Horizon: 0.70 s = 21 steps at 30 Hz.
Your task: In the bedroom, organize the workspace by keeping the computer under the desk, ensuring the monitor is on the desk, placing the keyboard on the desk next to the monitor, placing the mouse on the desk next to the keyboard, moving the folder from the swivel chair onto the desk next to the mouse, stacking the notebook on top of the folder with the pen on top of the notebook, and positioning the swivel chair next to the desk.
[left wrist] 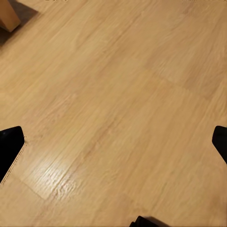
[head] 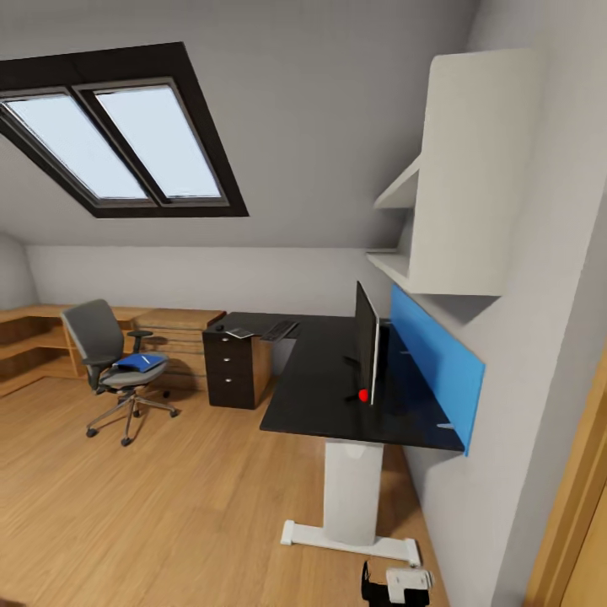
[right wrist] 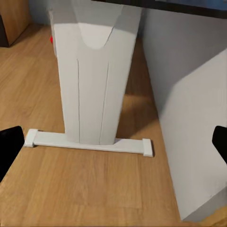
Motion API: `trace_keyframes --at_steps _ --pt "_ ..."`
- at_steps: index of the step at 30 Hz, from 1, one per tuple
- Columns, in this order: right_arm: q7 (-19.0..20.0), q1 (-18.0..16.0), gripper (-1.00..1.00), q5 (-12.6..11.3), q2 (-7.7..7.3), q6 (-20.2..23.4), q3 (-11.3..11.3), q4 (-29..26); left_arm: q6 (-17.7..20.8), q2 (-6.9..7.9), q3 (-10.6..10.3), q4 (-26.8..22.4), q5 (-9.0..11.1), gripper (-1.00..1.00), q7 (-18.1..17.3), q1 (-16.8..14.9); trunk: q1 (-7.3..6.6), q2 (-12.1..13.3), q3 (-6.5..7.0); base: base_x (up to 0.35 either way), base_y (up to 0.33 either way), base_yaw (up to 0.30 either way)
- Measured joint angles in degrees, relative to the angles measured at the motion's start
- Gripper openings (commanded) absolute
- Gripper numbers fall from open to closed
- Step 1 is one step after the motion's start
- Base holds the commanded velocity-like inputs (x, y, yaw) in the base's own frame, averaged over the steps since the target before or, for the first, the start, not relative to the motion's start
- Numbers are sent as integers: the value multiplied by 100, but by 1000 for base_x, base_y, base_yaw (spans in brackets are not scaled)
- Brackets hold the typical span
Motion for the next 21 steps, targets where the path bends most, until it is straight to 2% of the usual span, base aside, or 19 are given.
trace_keyframes --at_steps 10,21 --pt "175 0 100 -9 20 -327 -5 399 -8 -5 -2 0 0 100 -8 0 0 0 0 0 314 17" --pt "176 0 100 -8 93 -332 -18 437 -8 -6 11 -3 0 100 -3 1 0 0 -13 0 308 230"
